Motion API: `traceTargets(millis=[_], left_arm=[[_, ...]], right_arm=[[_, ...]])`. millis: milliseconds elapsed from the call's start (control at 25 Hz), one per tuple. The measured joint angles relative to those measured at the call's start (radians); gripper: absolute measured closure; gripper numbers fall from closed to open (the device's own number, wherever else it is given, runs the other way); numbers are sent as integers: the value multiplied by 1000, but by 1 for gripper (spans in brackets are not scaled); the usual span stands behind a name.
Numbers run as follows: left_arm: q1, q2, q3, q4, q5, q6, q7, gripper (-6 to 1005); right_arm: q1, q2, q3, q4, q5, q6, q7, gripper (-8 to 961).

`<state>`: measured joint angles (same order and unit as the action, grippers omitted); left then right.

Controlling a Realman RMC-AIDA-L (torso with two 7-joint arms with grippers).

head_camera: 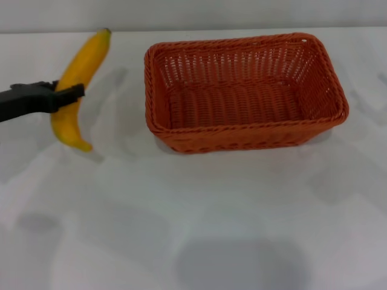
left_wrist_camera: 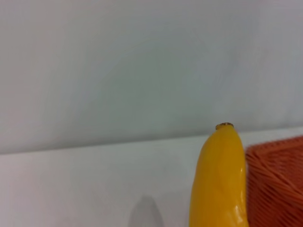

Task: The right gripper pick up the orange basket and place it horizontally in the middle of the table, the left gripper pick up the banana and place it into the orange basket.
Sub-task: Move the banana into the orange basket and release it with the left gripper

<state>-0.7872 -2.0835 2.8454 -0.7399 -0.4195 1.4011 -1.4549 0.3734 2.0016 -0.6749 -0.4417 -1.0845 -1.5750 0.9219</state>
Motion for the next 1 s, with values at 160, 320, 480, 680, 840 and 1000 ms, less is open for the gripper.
traceTargets(millis=[160, 320, 480, 680, 840, 1000], left_arm=[[9, -2, 0, -22, -64, 22, 10, 512], [-17, -1, 0, -16, -115, 91, 19, 512], [-67, 1, 0, 43, -150, 131, 51, 511], [-127, 0, 0, 119, -152, 142, 93, 511], [-157, 5, 0, 185, -155, 133, 132, 512], [-177, 4, 0, 246, -160, 108, 173, 512]], right_arm=[[1, 0, 0, 0, 0, 3, 0, 96], [3, 0, -6, 0, -1, 10, 0, 95], [3, 2, -8, 0, -1, 16, 0, 95], [0, 4, -10, 2, -1, 17, 0, 95], [-5, 6, -6, 9, -1, 18, -4, 95], [-1, 5, -2, 25, 0, 18, -10, 95]])
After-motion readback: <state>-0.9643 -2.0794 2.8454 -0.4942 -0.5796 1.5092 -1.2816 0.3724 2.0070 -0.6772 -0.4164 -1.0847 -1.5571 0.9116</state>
